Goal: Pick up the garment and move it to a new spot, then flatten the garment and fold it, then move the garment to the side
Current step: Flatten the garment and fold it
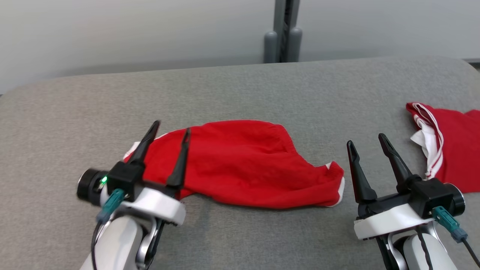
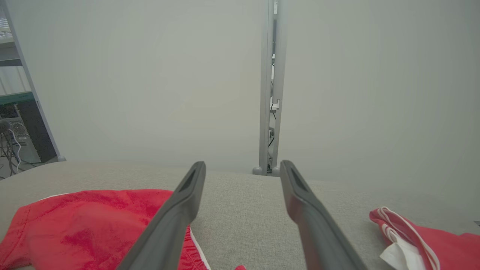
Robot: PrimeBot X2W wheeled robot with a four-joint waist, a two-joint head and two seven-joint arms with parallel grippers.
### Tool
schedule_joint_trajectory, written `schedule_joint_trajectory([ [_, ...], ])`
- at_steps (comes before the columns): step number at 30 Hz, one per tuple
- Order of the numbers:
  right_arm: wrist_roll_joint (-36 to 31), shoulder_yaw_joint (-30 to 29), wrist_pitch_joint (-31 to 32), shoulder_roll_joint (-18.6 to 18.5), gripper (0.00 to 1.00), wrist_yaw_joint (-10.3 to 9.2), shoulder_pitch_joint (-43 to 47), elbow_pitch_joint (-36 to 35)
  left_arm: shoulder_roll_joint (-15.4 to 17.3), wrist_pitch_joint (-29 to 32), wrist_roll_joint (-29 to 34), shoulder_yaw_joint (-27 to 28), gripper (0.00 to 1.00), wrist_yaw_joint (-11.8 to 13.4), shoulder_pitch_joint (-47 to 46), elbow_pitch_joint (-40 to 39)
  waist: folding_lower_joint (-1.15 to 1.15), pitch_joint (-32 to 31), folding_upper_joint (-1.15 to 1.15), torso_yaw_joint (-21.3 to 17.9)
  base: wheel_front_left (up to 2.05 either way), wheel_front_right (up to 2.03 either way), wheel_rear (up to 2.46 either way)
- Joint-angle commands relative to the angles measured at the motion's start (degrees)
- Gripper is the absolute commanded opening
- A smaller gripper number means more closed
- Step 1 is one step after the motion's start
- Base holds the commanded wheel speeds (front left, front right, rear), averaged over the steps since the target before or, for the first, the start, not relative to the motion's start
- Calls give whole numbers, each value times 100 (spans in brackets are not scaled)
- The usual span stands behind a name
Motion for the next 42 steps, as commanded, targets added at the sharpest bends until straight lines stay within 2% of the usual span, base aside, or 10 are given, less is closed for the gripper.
schedule_joint_trajectory([
  [1,-35,-31,-29,-38,100,0,43,43,15,-21,-46,149,100,37,248,-120,0,-167,0,227,0,0,0],
  [9,55,-62,-29,-42,100,0,174,239,-164,-22,-53,816,100,-8,1155,-527,0,-312,0,645,0,0,0],
  [15,153,-97,35,-150,100,0,-72,515,-345,-22,129,889,100,-140,1192,-550,0,-249,0,833,0,0,0],
  [21,613,187,614,-410,100,0,-603,1099,-492,-22,301,870,100,-299,1093,-440,0,-98,0,1030,0,0,0],
  [26,1256,315,1181,-516,100,1,-1183,1759,-578,-22,371,895,100,-410,1035,-358,0,41,0,1224,0,0,0],
  [32,2377,362,1963,-525,100,1,-1749,2450,-622,-22,407,899,100,-489,973,-260,0,161,0,1443,0,0,0],
  [41,3216,493,2406,-661,100,1,-2204,2989,-667,-22,420,923,100,-528,925,-206,0,282,0,1621,0,0,0],
  [42,3275,525,2455,-668,68,1,-2243,3027,-667,-22,418,921,100,-528,921,-204,0,292,0,1631,0,0,0],
])
